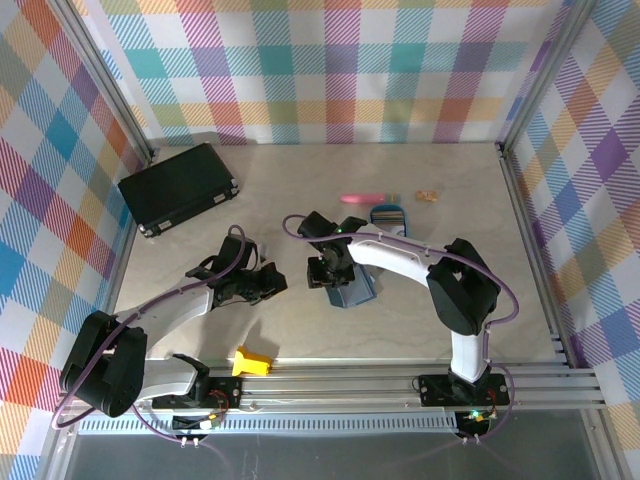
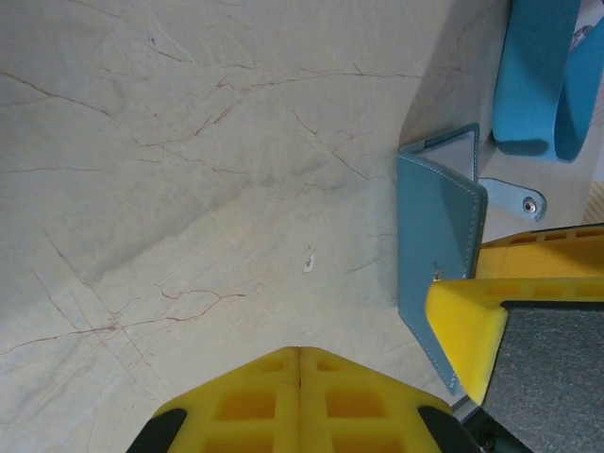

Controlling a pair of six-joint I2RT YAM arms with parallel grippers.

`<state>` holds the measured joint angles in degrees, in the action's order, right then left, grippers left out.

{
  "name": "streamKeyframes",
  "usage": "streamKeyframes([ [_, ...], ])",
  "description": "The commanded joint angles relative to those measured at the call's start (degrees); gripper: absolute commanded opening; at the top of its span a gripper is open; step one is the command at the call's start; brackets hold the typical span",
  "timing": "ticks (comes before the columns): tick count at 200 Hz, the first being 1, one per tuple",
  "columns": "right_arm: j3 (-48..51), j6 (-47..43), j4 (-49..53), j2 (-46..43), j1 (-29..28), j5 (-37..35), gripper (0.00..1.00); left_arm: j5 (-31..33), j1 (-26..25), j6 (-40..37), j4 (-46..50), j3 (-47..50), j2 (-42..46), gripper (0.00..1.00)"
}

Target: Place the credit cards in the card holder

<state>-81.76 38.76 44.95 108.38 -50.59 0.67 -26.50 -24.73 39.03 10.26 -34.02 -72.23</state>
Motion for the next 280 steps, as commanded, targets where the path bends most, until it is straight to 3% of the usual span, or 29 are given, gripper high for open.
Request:
streamKeyframes([
  [1, 1.60, 2.33, -3.65, -1.81, 0.77, 4.92, 0.45, -0.04, -0.36, 0.34, -0.33, 0.97, 1.50, 0.03],
  [151, 16.25, 12.77, -28.51, -1.51, 7.84, 24.30, 0.58, -1.14, -0.71, 2.94, -3.99, 2.73, 3.09, 0.03],
  [280, 26.92, 26.06, -42.00, -4.18, 11.87, 24.73, 0.60, 3.78, -11.29, 12.92, -20.57, 1.43, -9.51, 0.00],
])
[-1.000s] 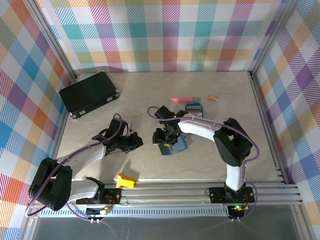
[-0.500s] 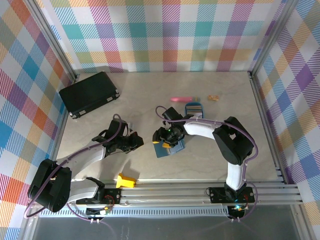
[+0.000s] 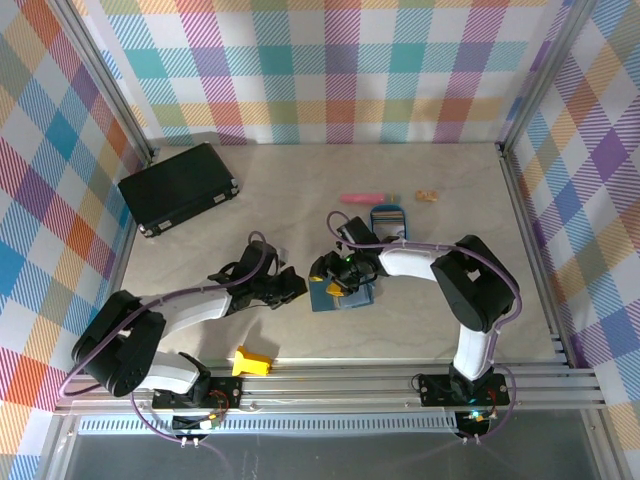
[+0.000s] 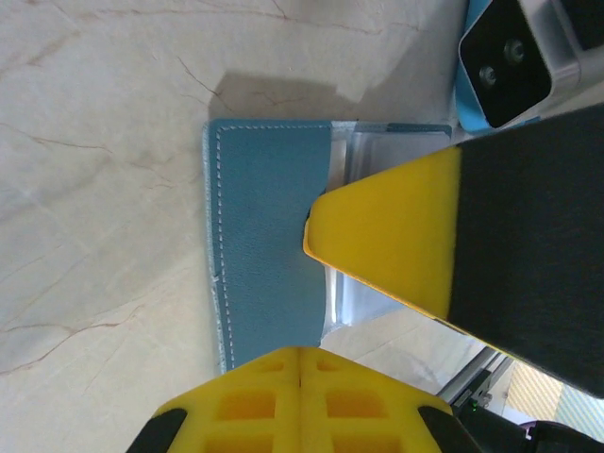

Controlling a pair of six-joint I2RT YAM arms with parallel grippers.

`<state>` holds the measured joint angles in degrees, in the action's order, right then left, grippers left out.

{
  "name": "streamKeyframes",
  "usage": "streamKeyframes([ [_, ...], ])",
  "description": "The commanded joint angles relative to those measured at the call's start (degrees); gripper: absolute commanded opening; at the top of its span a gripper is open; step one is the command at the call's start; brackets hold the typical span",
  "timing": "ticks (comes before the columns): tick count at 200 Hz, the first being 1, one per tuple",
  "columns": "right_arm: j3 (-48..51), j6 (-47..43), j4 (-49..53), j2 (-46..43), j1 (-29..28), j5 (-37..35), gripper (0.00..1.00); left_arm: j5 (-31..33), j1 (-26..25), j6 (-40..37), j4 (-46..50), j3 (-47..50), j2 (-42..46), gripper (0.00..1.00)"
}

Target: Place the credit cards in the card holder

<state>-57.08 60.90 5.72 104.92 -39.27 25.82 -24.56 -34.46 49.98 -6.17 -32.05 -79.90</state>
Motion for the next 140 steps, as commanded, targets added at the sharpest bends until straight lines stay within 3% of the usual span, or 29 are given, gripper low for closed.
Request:
streamKeyframes([
  [1, 2.33, 4.02, -2.88, -0.75, 0.57, -0.38, 0.60, 1.86, -1.61, 2.01, -4.21, -0.59, -2.02, 0.00],
  [85, 3.62, 2.46, -4.90, -3.21, 0.83, -0.01, 0.60, 3.28, -2.37, 3.27, -10.98, -0.22, -9.33, 0.00],
  [140, 0.55, -12.90, 11.61, -10.39, 2.83, -8.23, 0.66, 4.65, -2.37, 2.04, -9.91, -0.59, -10.62, 0.00],
])
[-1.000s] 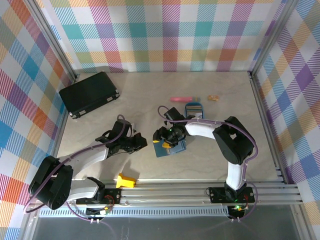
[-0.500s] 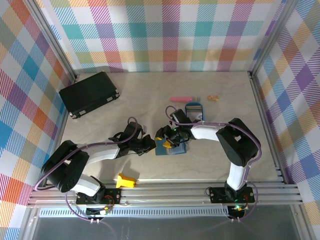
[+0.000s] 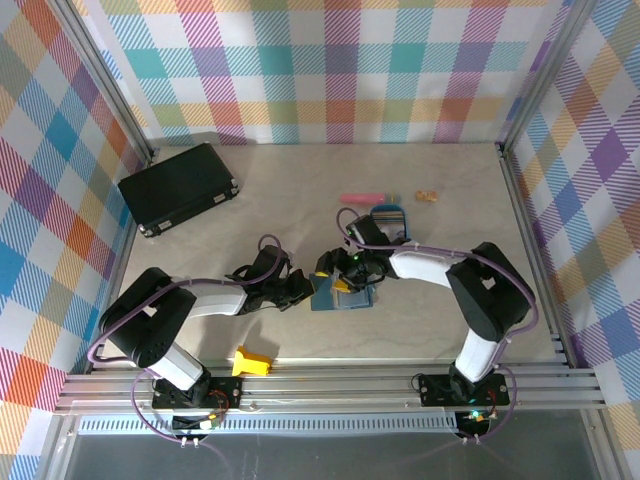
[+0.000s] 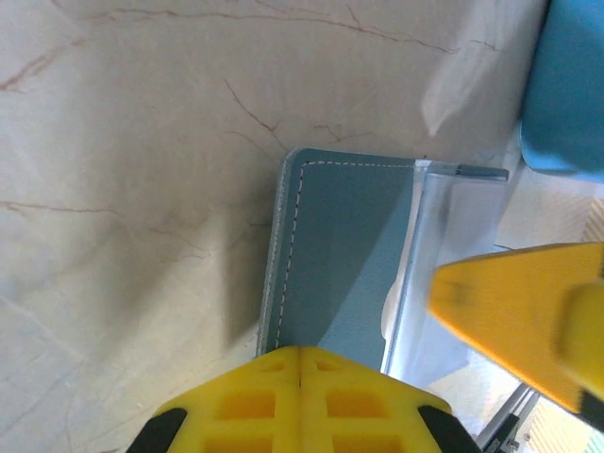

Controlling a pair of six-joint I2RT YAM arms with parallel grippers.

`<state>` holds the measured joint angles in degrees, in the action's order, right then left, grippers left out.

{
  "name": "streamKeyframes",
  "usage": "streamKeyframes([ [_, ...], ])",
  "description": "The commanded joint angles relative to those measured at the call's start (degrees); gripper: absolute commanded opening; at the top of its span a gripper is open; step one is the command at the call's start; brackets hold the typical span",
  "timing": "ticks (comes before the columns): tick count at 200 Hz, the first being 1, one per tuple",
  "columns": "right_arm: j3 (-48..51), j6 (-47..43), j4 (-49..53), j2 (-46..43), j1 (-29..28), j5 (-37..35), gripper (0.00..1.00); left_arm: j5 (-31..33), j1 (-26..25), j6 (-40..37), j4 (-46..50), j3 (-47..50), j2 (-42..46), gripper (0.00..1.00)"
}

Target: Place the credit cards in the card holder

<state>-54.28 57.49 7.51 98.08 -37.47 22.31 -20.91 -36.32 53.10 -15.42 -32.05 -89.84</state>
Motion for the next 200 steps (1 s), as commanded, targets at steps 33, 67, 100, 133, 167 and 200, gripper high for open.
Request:
streamKeyframes([
  [33, -4.65, -18.17, 18.15, -4.47, 1.43, -9.22, 0.66, 0.15, -0.58, -1.70, -0.42, -1.26, -1.12, 0.00],
  [67, -6.20, -22.28, 21.77, -3.23, 1.42, -11.50, 0.66, -0.01, -0.59, -2.41, 0.74, -2.05, -1.56, 0.00],
  [100, -7.14, -24.36, 23.27, -1.52, 1.44, -11.77, 0.66, -0.32, -0.59, -2.70, 0.74, -2.15, -1.84, 0.00],
  [133, -7.49, -24.66, 23.73, -0.51, 1.34, -11.72, 0.66, -0.20, -0.59, -2.83, 1.01, -2.18, -2.01, 0.00],
  [167, -7.92, -25.00, 24.96, 0.46, 1.19, -13.43, 0.67, -0.19, -0.60, -2.83, 0.92, -2.10, -2.01, 0.00],
  [200, -8.46, -25.12, 24.97, 1.64, 0.83, -13.08, 0.67, -0.29, -0.59, -2.91, 1.05, -2.14, -2.09, 0.00],
])
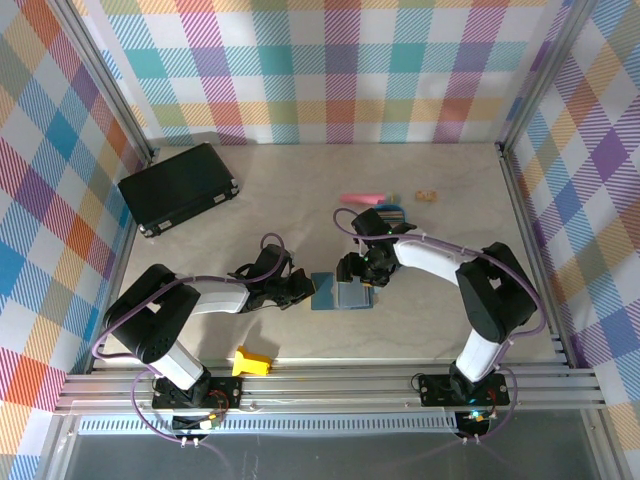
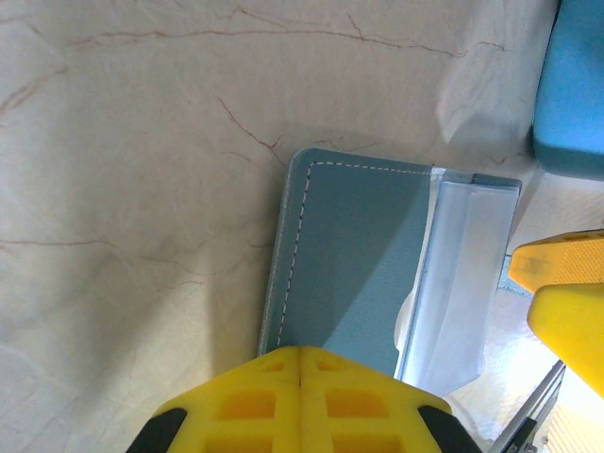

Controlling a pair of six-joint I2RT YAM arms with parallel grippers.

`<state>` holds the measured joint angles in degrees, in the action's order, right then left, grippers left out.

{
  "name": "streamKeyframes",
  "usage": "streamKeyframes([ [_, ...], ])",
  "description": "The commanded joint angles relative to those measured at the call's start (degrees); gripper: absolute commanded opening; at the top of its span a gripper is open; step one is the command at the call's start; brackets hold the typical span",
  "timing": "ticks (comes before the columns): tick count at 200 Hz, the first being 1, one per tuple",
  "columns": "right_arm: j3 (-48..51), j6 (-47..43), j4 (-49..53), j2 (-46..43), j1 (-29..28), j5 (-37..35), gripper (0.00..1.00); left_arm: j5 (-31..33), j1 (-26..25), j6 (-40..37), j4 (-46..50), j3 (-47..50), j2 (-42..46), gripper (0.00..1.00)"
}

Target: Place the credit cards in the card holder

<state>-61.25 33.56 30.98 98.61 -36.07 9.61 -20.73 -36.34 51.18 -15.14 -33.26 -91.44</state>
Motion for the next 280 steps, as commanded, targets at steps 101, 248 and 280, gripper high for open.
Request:
streamKeyframes([
  [101, -1.59, -1.31, -0.35, 3.47, -1.37, 3.06, 0.68, -0.97, -0.58, -0.91, 0.55, -1.45, -0.98, 0.00],
  [248, -1.55, 1.85, -7.82, 4.15, -1.72, 14.50, 0.67, -0.89, -0.57, -0.90, 0.37, -1.46, -0.94, 0.00],
  [280, -0.65, 3.63, -11.08, 3.40, -1.98, 18.15, 0.67, -0.42, -0.58, -0.75, 0.28, -1.15, -0.67, 0.00],
])
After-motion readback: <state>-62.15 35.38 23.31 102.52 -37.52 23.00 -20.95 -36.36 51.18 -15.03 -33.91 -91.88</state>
